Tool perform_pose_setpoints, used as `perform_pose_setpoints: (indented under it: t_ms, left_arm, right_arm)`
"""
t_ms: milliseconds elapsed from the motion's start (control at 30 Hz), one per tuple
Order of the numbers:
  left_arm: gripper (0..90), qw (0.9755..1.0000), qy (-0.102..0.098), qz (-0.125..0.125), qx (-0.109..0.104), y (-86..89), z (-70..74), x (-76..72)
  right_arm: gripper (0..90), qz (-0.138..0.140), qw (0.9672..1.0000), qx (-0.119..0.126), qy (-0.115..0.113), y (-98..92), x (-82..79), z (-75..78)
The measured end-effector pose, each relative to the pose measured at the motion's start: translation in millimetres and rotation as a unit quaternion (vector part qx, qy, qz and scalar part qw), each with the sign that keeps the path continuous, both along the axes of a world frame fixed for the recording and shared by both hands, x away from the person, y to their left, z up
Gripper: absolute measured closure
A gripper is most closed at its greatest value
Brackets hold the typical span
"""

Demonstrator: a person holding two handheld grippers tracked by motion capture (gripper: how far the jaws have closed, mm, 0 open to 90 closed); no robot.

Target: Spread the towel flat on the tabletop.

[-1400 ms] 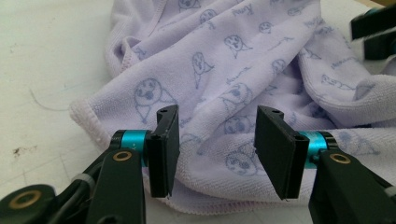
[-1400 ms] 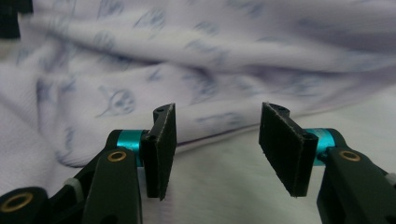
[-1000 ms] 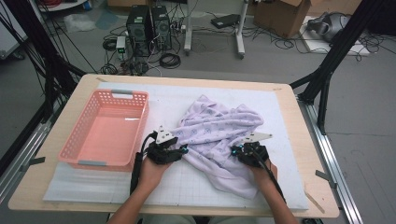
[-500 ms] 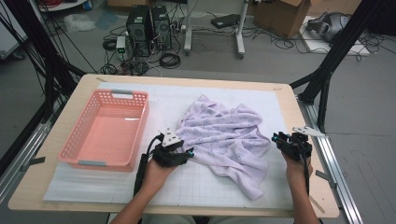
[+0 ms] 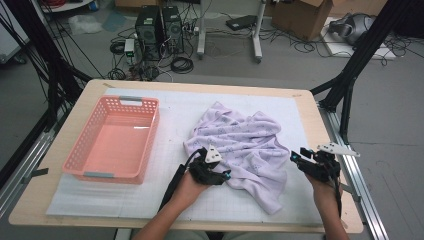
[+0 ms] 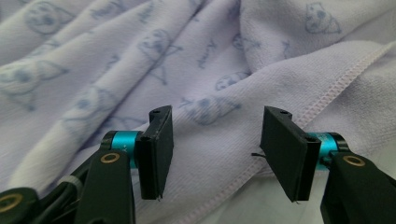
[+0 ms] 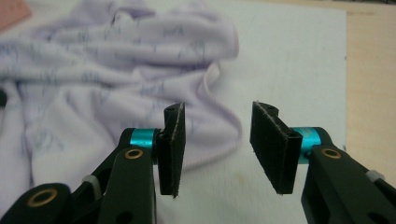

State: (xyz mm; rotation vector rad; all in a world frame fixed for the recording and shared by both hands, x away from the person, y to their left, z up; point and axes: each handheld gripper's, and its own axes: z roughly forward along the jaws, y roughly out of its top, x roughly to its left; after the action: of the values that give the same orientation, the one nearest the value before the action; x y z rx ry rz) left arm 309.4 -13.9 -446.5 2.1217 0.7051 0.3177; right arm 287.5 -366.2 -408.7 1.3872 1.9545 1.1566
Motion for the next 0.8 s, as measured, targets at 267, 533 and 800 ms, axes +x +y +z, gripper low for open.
perform_pose_setpoints:
  t_ms: [267, 533, 800]
  left_arm:
    - [84.0, 0.9983, -0.043, -0.025, 0.031, -11.2, 1.0, -6.0]
    - [85.9, 0.9992, -0.011, 0.031, -0.022, 53.7, 11.1, -2.2]
    - [86.6, 0.9881, -0.026, 0.149, -0.026, 101.9, 11.9, -2.6]
  right_arm:
    - [50.3, -0.017, 0.9998, 0.010, 0.007, -11.8, -3.3, -7.2]
    - [51.2, -0.025, 0.9996, 0.007, 0.008, -12.1, -3.6, -8.9]
    - [52.0, -0.012, 0.9998, 0.008, 0.012, -4.0, 1.2, -12.6]
